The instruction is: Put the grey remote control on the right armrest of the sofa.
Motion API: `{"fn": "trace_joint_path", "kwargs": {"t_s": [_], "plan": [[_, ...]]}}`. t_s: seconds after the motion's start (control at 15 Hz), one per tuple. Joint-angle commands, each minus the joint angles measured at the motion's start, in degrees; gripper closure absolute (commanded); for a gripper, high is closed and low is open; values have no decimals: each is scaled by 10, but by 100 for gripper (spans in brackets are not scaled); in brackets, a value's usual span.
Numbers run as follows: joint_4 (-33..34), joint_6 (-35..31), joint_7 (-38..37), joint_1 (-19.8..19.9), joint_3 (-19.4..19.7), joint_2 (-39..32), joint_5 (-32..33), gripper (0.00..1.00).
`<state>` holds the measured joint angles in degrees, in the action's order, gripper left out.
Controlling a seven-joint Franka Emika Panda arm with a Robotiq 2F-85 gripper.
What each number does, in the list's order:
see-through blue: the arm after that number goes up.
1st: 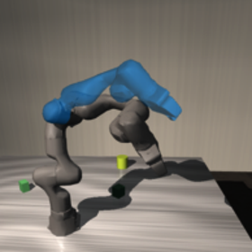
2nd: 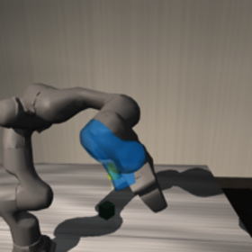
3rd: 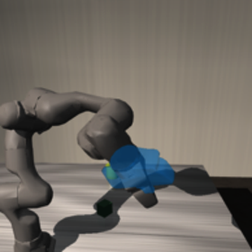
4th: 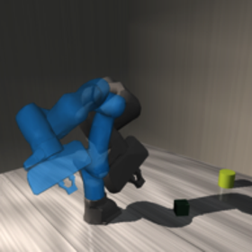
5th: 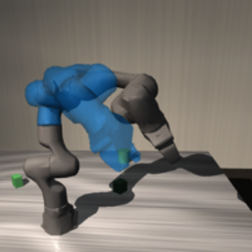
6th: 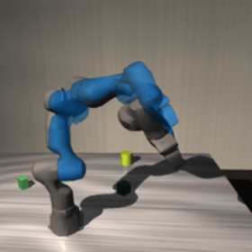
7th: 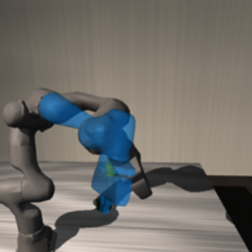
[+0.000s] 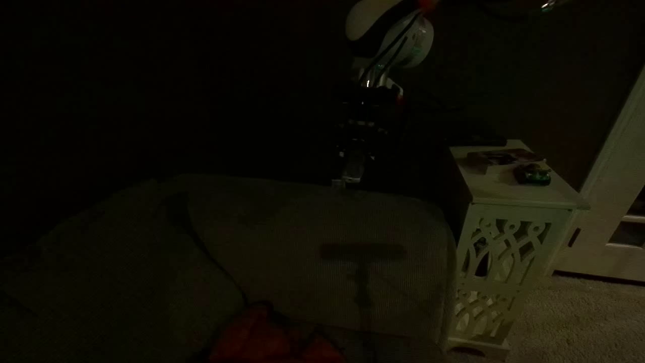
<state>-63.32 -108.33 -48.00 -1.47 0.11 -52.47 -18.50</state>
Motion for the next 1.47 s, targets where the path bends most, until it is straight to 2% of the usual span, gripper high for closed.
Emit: {"fn": "trace_joint_path", "kwargs": {"t_s": [0.0, 0.13, 0.33, 0.67, 0.93, 1.27, 1.4], "plan": [[116, 73, 53, 22, -24, -76, -5, 72], [154, 64, 21, 10, -15, -113, 0, 72], [195, 0, -5, -11, 8, -166, 28, 72], [252, -47, -34, -9, 20, -218, 57, 72], [291, -32, -48, 0, 26, -232, 74, 72], [311, 37, -35, -3, 28, -247, 103, 72], [323, 48, -45, 2, 21, -254, 95, 72]]}}
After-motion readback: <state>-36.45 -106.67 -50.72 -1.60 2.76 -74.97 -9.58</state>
